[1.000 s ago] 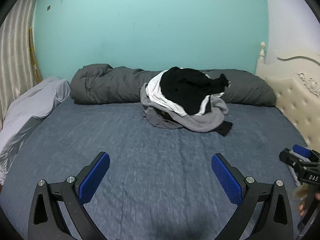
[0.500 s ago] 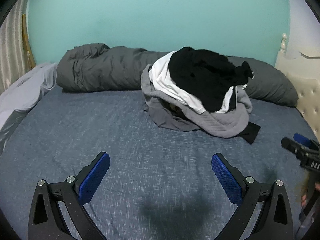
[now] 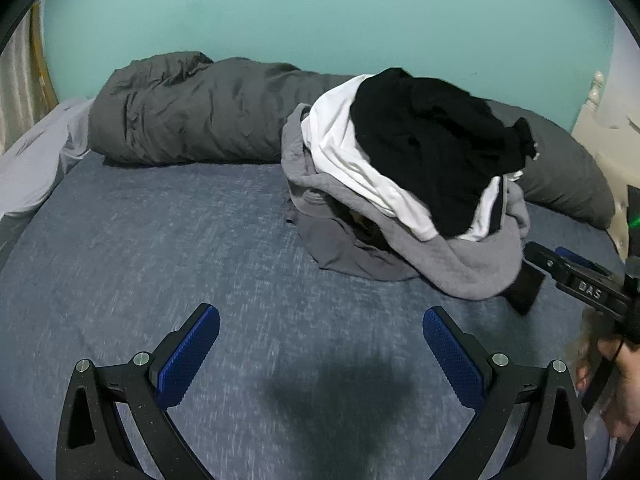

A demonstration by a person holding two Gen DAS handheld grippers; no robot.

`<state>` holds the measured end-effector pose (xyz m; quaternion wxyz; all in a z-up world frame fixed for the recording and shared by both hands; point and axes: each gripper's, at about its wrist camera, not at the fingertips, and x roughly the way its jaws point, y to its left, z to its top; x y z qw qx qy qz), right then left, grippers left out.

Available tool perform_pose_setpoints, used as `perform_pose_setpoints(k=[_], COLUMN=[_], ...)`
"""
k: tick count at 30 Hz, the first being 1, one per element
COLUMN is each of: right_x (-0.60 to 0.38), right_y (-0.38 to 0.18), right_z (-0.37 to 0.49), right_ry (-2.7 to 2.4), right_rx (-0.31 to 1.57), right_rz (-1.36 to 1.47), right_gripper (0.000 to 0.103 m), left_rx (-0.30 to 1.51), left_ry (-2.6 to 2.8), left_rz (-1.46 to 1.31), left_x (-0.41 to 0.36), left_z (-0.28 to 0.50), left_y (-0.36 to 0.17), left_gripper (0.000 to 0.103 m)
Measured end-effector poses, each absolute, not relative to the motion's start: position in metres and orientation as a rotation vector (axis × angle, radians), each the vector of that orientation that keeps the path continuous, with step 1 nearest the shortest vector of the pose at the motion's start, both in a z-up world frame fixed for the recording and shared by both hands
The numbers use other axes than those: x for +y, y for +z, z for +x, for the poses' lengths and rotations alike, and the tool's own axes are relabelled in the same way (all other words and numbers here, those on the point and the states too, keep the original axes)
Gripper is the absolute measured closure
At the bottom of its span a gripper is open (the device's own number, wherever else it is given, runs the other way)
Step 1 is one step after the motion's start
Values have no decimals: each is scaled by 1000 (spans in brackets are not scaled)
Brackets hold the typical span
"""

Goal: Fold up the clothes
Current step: 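Move the right gripper to the black sweatshirt on the clothes pile and grasp it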

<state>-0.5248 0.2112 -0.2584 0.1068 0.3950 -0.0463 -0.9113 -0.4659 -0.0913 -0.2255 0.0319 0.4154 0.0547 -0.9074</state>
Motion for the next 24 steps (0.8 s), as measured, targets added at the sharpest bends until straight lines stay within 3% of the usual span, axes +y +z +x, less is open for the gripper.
perform_pose_setpoints(k=[8, 17, 18, 19, 20, 22, 24], right_x=[183, 149, 145, 142, 139, 133, 128], right_y=[-288, -330, -333, -334, -336, -335, -328], right_z=[-611, -669, -670, -670, -670, -667, -658], right_ry=[-2664, -2633, -2627, -2619, -2612, -2608, -2623], right_rx=[-91, -14, -3, 9, 22, 50, 88], right_rz=[1223, 1283, 1284, 1281, 1278, 1257, 1206], right_gripper=[13, 35, 43, 57, 63, 91, 95], left_rx=[221, 247, 247, 247, 248, 243, 240], left_ry=[-2774, -2778, -2780, -2782, -2783, -2783, -2783], left_rz=[1330, 1362, 1362, 1361, 1359, 1358, 1351], left_x=[-110, -122, -123, -125, -126, -129, -131], left_z=[-511, -524, -522, -521, -519, -512, -505], left_y=[-251, -280, -282, -284, -286, -289, -292], left_gripper=[0, 0, 0, 0, 0, 0, 0])
